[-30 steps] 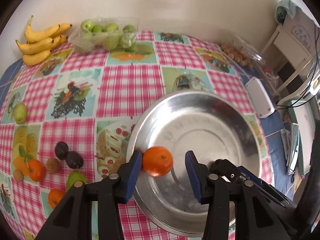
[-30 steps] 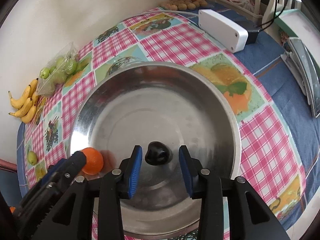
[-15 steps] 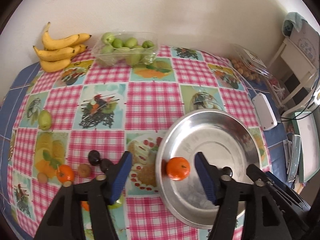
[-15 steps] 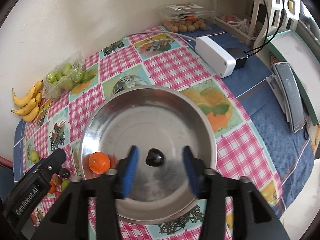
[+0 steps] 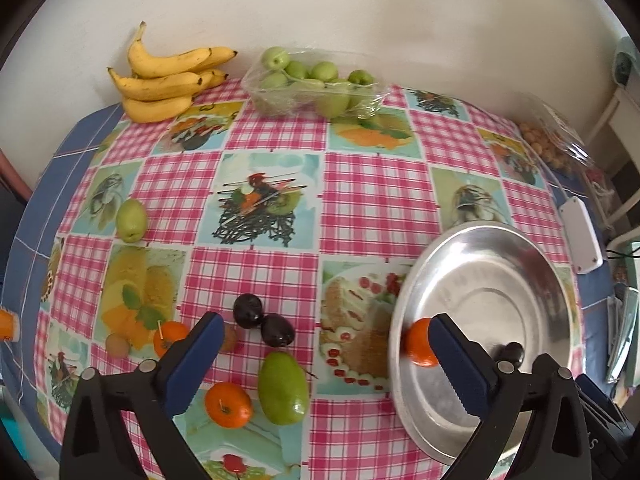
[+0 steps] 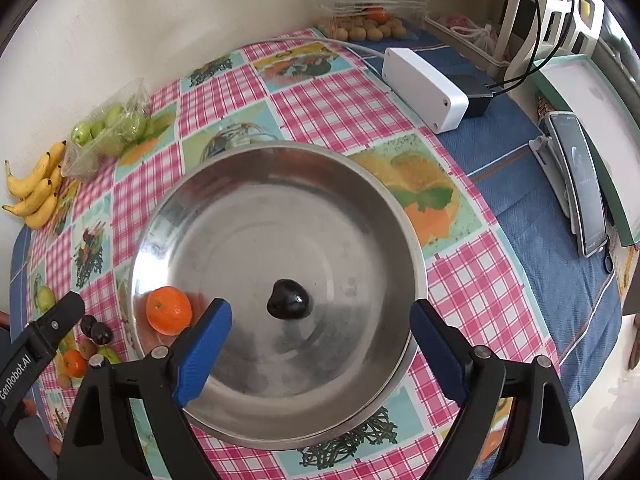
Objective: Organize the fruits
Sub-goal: 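Open the right gripper dropping the plum while the left releases the orange into the bowl, then withdraw both open grippers from the bowl back toward the fruit, then grasp the green mango with the right gripper while the left grasps another orange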
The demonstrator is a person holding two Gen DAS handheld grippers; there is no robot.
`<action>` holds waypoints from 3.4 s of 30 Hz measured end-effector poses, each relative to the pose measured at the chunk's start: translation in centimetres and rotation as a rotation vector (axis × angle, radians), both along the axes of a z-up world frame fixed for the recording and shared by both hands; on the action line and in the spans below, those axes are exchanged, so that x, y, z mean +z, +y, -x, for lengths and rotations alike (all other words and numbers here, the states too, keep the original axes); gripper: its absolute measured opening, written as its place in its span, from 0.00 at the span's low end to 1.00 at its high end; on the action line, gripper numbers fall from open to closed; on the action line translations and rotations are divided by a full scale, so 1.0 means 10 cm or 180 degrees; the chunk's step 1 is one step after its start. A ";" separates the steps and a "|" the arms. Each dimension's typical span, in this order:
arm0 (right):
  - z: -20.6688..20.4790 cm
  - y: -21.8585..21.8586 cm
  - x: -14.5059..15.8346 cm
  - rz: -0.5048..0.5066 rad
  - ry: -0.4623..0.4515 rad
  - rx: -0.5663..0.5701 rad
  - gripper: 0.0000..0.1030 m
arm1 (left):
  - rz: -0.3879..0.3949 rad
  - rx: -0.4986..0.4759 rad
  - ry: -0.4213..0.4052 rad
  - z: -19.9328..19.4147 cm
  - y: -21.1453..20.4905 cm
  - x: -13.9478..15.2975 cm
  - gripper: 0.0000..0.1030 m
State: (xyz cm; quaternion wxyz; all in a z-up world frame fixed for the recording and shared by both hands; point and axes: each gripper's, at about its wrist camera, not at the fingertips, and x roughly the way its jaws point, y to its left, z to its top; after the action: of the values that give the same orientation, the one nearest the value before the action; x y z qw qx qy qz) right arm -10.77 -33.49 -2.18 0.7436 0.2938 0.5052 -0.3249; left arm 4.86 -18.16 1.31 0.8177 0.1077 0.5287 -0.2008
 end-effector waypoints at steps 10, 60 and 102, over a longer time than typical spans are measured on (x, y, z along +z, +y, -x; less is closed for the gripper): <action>-0.01 0.04 -0.01 0.0062 0.0025 0.0036 1.00 | -0.0146 -0.0079 -0.0067 0.01 -0.03 -0.10 1.00; -0.74 1.40 0.28 -0.0314 -0.0490 0.1057 1.00 | 0.0347 0.0887 0.0076 -0.51 1.78 0.34 1.00; -1.05 1.66 -0.39 -0.0579 -0.0278 0.1488 0.38 | 0.0245 0.0687 0.0883 -0.42 1.27 -0.49 0.84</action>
State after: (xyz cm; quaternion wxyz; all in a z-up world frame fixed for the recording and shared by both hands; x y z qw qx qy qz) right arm -0.22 -16.85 -6.11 0.7901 0.2484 0.5539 -0.0844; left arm 9.11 -5.45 -3.56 0.7573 -0.0098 0.6368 -0.1448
